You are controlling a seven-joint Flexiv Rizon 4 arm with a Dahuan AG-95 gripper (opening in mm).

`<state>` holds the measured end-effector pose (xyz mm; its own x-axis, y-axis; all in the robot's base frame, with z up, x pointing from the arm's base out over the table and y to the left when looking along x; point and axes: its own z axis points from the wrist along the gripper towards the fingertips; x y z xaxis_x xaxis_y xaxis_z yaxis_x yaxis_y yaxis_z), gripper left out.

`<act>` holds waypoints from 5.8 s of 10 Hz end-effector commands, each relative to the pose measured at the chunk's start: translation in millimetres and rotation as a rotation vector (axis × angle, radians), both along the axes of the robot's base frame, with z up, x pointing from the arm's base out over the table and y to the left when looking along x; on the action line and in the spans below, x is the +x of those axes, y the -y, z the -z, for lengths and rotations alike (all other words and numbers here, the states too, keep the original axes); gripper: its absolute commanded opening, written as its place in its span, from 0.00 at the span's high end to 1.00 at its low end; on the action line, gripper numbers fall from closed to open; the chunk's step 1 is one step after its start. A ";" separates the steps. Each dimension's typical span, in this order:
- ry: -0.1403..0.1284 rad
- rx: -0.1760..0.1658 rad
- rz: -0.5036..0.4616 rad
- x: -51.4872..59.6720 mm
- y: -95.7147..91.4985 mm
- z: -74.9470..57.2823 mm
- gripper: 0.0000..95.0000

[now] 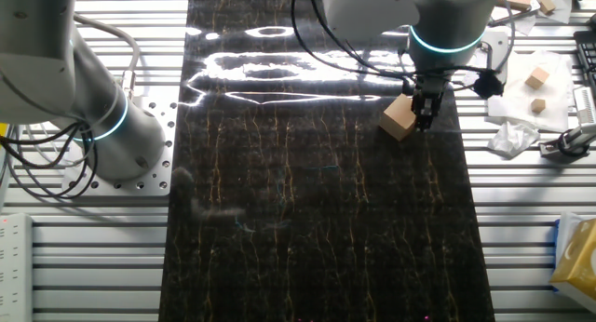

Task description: Hold a small block with the gripper and sweep it from left to right on the table

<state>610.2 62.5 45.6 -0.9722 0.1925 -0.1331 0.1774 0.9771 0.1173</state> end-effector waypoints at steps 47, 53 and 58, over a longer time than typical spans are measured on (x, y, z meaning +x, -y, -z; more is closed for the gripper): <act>-0.009 0.126 0.073 -13.2 -15.2 -12.4 0.20; -0.016 0.076 0.005 -13.0 -19.0 -13.0 0.20; -0.027 0.033 -0.022 -12.8 -18.9 -12.7 0.20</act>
